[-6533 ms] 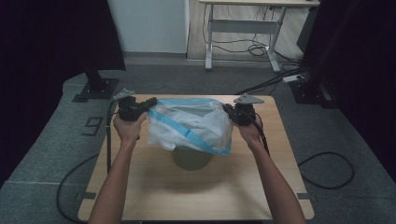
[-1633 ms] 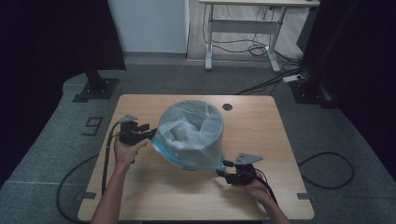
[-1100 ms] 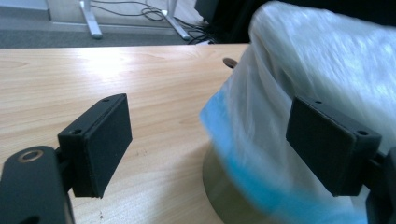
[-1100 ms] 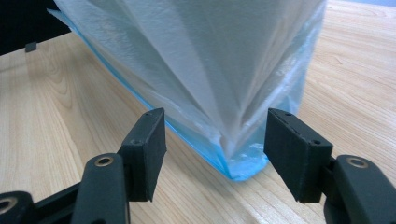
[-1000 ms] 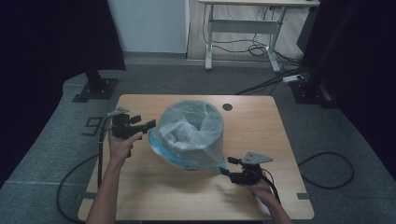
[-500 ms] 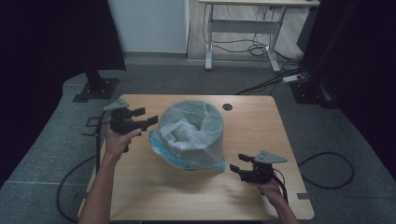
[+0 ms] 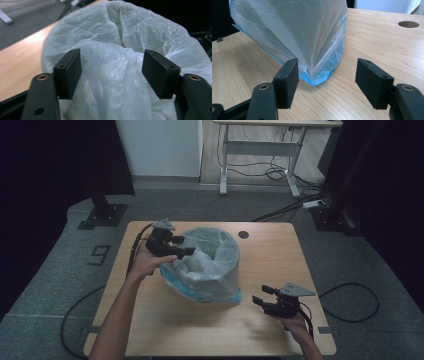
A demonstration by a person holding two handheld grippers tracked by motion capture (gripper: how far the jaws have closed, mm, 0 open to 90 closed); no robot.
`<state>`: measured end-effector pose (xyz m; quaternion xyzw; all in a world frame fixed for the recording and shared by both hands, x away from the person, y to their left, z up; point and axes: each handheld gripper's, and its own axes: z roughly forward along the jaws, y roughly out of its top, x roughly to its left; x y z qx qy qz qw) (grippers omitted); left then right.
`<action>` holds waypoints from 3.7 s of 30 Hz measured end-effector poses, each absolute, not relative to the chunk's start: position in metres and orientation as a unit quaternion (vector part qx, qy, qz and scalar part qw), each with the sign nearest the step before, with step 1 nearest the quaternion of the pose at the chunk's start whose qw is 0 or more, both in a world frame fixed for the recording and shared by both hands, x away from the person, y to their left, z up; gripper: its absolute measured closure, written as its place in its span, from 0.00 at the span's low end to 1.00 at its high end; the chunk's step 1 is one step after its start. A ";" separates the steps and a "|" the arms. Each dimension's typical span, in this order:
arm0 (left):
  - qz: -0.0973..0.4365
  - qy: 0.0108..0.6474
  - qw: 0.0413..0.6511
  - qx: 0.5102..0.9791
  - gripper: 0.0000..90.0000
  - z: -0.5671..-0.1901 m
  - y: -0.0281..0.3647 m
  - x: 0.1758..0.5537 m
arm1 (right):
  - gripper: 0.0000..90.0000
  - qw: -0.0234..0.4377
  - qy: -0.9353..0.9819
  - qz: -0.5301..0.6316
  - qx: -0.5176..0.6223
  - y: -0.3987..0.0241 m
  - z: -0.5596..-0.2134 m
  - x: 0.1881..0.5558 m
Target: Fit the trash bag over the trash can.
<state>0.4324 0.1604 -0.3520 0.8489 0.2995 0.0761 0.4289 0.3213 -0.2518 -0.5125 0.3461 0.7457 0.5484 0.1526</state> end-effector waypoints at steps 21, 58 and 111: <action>0.040 0.287 0.297 0.910 0.45 -0.369 0.116 0.457 | 0.39 0.151 0.742 0.547 0.356 -0.260 -0.514 0.321; -0.004 0.234 0.259 0.937 0.40 -0.372 0.044 0.481 | 0.39 0.149 0.741 0.547 0.359 -0.266 -0.512 0.321; 0.111 0.283 0.484 0.820 0.32 -0.347 0.207 0.355 | 0.39 0.154 0.745 0.536 0.366 -0.267 -0.516 0.322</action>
